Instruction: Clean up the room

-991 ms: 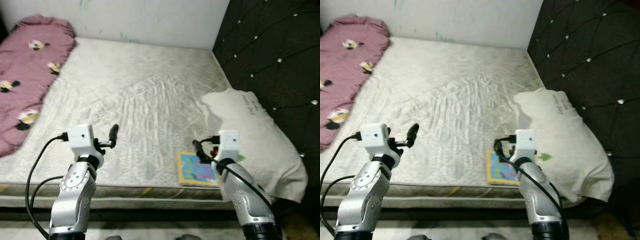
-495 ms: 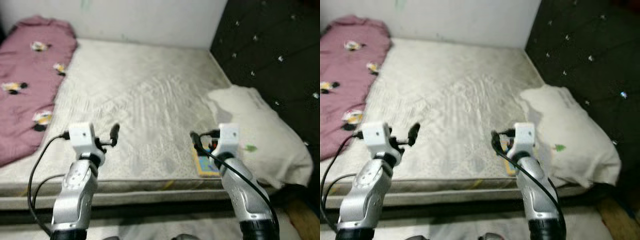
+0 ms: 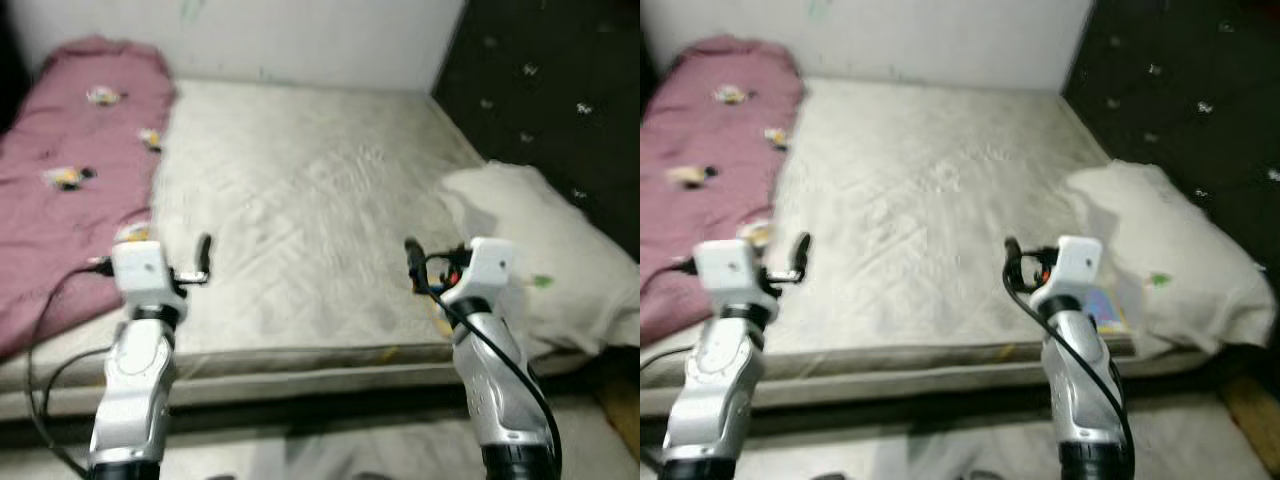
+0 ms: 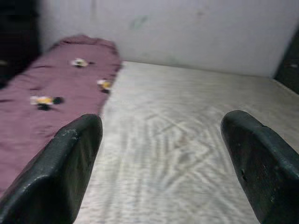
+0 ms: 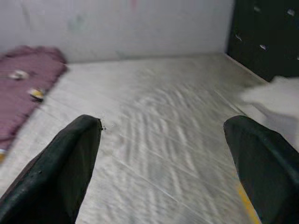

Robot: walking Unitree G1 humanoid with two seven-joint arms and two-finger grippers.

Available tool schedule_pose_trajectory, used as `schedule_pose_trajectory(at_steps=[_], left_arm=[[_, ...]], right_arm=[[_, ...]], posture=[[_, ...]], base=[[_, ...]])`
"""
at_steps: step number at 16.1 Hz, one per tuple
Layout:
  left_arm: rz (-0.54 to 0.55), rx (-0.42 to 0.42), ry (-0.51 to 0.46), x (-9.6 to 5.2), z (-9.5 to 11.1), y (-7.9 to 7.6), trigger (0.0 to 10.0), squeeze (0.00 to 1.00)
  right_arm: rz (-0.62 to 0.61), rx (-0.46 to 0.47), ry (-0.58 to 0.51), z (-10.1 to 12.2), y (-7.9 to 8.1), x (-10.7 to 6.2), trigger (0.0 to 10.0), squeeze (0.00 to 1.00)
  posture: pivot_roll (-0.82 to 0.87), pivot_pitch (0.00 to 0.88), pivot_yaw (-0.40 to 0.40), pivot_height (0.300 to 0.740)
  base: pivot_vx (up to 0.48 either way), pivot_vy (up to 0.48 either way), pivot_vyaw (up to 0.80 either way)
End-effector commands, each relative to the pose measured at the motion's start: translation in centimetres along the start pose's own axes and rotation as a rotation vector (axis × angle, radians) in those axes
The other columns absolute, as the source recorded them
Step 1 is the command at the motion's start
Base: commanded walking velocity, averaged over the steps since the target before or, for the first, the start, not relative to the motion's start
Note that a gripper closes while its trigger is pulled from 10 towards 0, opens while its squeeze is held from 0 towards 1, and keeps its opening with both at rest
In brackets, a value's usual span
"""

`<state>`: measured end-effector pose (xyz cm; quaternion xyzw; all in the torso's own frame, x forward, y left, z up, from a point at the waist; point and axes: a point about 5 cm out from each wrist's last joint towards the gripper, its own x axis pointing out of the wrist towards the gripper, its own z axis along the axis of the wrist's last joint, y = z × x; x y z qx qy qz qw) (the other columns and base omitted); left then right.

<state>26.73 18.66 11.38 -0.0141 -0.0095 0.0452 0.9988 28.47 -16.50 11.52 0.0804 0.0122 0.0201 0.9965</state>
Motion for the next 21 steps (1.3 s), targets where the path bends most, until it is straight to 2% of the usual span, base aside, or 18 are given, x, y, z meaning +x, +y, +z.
schedule_pose_trajectory(at_steps=[1,3,5,9,17,21], left_arm=[[-0.056,-0.025,-0.001,0.0,-0.4,-1.2,10.0,0.00],[-0.071,-0.049,-0.003,0.0,-0.7,-1.2,10.0,0.00],[-0.022,-0.093,0.034,0.2,-1.6,-0.4,10.0,0.00],[-0.009,-0.057,0.074,0.4,-2.5,-0.3,10.0,0.00],[-0.079,-0.084,0.025,0.7,-1.8,-0.9,10.0,0.00],[-0.095,-0.092,0.015,0.6,-1.7,-1.1,10.0,0.00]], right_arm=[[-0.009,-0.006,-0.030,0.1,-0.6,0.0,10.0,0.00],[-0.019,0.024,-0.018,-0.8,-1.0,0.0,10.0,0.00],[0.010,0.014,-0.025,-1.0,-0.6,0.1,10.0,0.00],[0.016,0.009,-0.006,-1.8,-0.5,0.3,10.0,0.00],[0.036,-0.037,-0.004,-1.8,-0.1,0.8,10.0,0.00],[0.034,-0.041,-0.005,-1.7,-0.2,0.8,10.0,0.00]], posture=[[-0.04,0.000,-0.073,0.740],[-0.04,0.000,-0.070,0.740],[-0.03,0.000,-0.068,0.740],[-0.03,0.000,-0.063,0.740],[-0.03,0.000,-0.066,0.740],[-0.03,0.000,-0.068,0.740]], base=[[0.000,0.000,0.00],[0.000,0.000,0.00],[0.000,0.000,0.00],[0.000,0.000,0.00],[0.000,0.079,0.00],[0.308,0.000,0.00]])
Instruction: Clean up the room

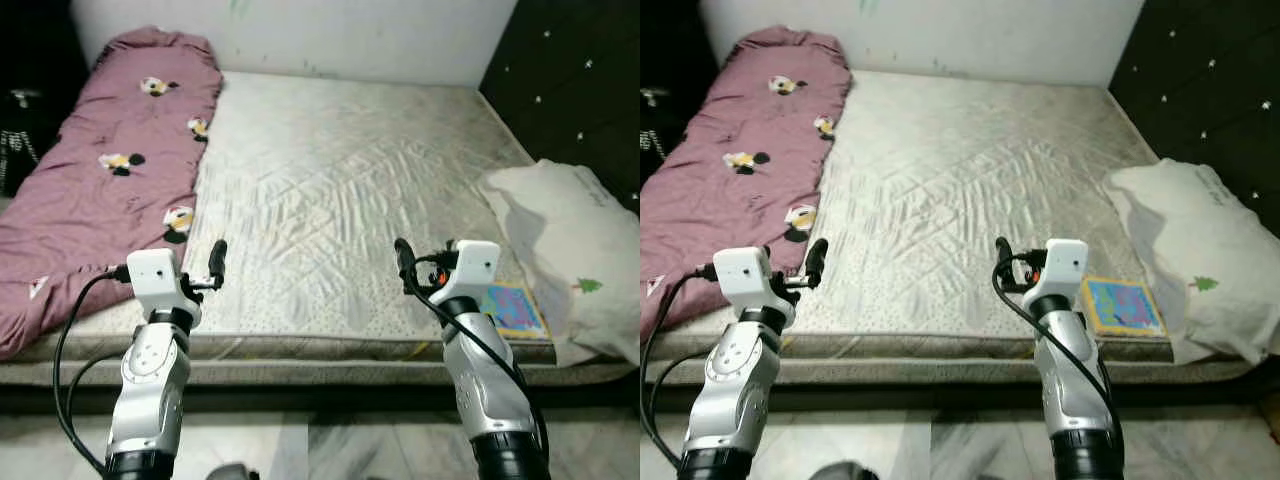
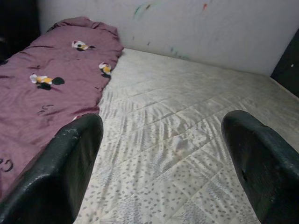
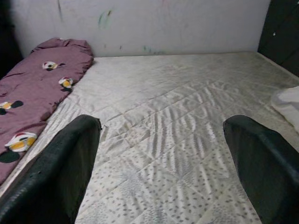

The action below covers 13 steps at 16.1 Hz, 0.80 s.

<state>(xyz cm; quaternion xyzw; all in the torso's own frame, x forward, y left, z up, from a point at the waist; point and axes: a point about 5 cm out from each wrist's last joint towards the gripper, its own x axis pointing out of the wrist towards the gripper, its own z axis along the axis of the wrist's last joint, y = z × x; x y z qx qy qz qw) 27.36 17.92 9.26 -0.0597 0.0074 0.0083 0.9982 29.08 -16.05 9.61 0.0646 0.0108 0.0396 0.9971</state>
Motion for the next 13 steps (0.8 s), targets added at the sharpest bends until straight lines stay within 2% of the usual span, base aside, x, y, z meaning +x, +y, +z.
schedule_pose_trajectory(at_steps=[1,10,13], left_arm=[[-0.026,-0.001,-0.024,0.06,0.45,-0.42,10.0,0.00],[-0.037,-0.008,-0.013,0.07,0.33,-0.58,10.0,0.00],[-0.015,0.006,0.002,0.14,0.19,-0.47,10.0,0.00]], right_arm=[[-0.005,-0.011,-0.006,0.22,-0.32,0.11,10.0,0.00],[-0.011,-0.021,-0.004,0.30,-0.43,0.10,10.0,0.00],[-0.016,-0.021,-0.002,0.29,-0.47,0.14,10.0,0.00]], posture=[[-0.03,0.000,-0.068,0.740],[-0.03,0.000,-0.071,0.740],[-0.03,0.000,-0.071,0.740]], base=[[0.368,0.000,0.00],[0.369,0.000,0.00],[0.099,0.000,0.00]])
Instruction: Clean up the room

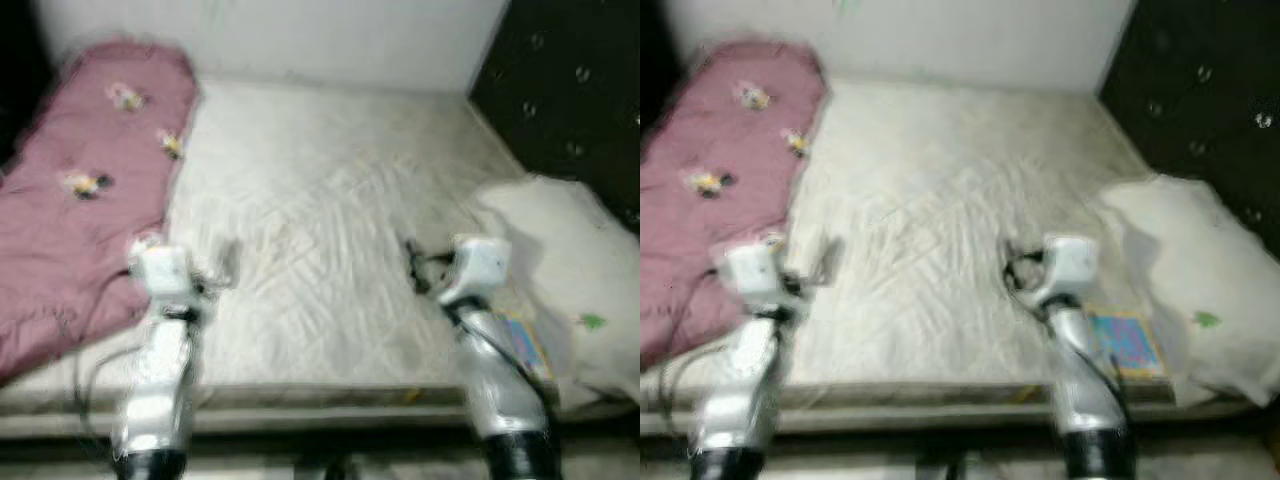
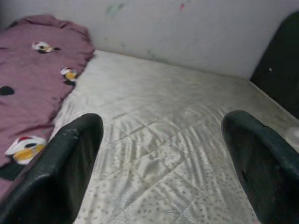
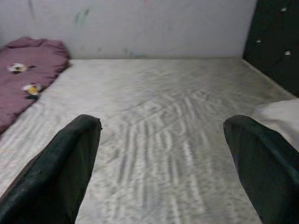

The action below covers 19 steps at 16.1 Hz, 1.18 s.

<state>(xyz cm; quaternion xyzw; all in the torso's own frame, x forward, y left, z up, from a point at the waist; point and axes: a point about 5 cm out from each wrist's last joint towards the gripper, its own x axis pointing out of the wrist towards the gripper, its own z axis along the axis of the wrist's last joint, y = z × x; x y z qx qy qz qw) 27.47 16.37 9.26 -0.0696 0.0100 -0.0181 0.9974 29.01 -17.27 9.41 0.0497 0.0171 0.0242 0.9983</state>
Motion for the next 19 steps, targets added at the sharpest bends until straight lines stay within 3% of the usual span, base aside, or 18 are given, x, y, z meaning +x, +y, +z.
schedule_pose_trajectory(at_steps=[1,7,10,13,19], left_arm=[[0.045,0.021,0.001,0.01,0.32,1.16,10.0,0.00],[0.036,-0.006,0.008,0.17,0.29,1.04,10.0,0.00],[0.038,-0.008,0.010,0.22,0.28,1.03,10.0,0.00],[0.035,-0.013,0.015,0.28,0.22,0.97,10.0,0.00],[0.037,-0.013,0.016,0.34,0.20,0.96,10.0,0.00]], right_arm=[[0.013,0.008,-0.012,0.34,0.74,0.27,10.0,0.00],[0.007,0.006,-0.003,0.27,0.69,0.39,10.0,0.00],[0.009,0.015,0.002,0.18,0.66,0.44,10.0,0.00],[-0.030,0.103,0.034,-0.43,-0.05,0.46,10.0,0.00],[-0.015,0.082,0.030,-0.28,0.08,0.55,10.0,0.00]], posture=[[-0.03,0.000,-0.071,0.740],[-0.03,0.000,-0.070,0.740],[-0.03,0.000,-0.074,0.740],[-0.03,0.000,-0.075,0.740],[-0.03,0.000,-0.077,0.740]], base=[[0.000,0.000,0.00],[0.000,0.384,-0.57],[0.000,0.480,0.00],[0.000,0.480,0.00],[0.000,0.480,0.00]])
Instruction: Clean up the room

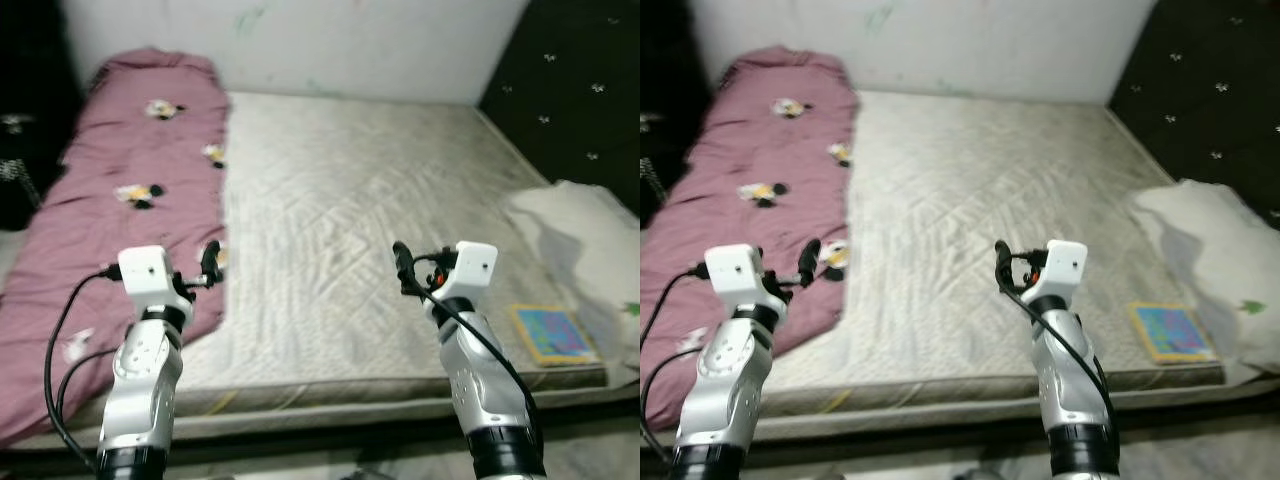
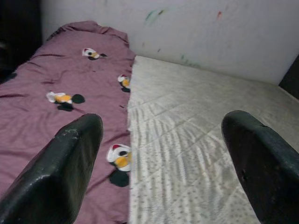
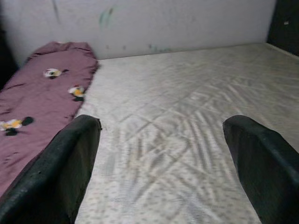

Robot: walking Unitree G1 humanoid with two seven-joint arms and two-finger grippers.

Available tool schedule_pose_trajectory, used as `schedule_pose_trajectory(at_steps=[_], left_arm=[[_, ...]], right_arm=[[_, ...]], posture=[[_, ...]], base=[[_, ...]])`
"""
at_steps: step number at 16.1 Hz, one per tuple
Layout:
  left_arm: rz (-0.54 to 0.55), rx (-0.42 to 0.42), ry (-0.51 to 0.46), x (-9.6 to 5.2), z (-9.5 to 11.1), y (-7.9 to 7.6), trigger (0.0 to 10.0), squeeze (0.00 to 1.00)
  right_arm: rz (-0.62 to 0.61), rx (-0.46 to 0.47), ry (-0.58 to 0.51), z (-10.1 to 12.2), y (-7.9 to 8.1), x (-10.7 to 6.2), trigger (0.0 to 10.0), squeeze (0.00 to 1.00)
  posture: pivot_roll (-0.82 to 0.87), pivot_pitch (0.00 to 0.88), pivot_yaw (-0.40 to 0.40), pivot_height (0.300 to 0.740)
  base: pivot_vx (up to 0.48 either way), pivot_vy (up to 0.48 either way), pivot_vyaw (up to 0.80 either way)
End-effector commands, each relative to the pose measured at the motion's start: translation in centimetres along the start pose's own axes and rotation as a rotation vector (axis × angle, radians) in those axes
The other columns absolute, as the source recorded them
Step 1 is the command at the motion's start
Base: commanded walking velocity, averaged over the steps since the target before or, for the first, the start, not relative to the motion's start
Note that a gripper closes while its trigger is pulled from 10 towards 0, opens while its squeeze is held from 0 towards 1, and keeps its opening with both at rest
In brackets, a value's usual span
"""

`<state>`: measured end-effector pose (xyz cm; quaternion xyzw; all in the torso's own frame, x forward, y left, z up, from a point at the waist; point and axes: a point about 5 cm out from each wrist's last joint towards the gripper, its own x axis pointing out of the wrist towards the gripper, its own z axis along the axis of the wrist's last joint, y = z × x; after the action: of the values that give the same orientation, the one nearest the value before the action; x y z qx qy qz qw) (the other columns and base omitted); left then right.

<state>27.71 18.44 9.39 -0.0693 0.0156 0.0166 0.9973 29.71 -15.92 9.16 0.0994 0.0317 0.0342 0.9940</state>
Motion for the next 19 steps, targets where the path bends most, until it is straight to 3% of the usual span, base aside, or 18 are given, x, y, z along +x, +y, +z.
schedule_pose_trajectory(at_steps=[1,13,15,19], left_arm=[[-0.034,-0.011,0.011,0.1,-0.2,-1.1,10.0,0.00],[-0.029,-0.001,0.015,0.2,-0.2,-1.2,10.0,0.00],[-0.023,0.013,0.012,0.2,-0.2,-1.1,10.0,0.00],[-0.005,0.003,-0.011,0.5,0.7,-1.3,10.0,0.00]], right_arm=[[-0.034,-0.020,0.001,0.2,-1.2,-0.2,10.0,0.00],[-0.027,-0.032,0.005,0.2,-1.1,-0.1,10.0,0.00],[-0.028,-0.033,0.004,0.2,-1.1,-0.1,10.0,0.00],[-0.026,-0.037,0.005,0.4,-1.1,0.1,10.0,0.00]], posture=[[-0.03,0.000,-0.079,0.740],[-0.03,0.000,-0.079,0.740],[-0.03,0.000,-0.079,0.740],[-0.02,0.000,-0.081,0.740]], base=[[0.000,0.480,0.00],[0.000,0.475,0.00],[0.000,0.000,0.00],[0.000,0.471,0.00]])
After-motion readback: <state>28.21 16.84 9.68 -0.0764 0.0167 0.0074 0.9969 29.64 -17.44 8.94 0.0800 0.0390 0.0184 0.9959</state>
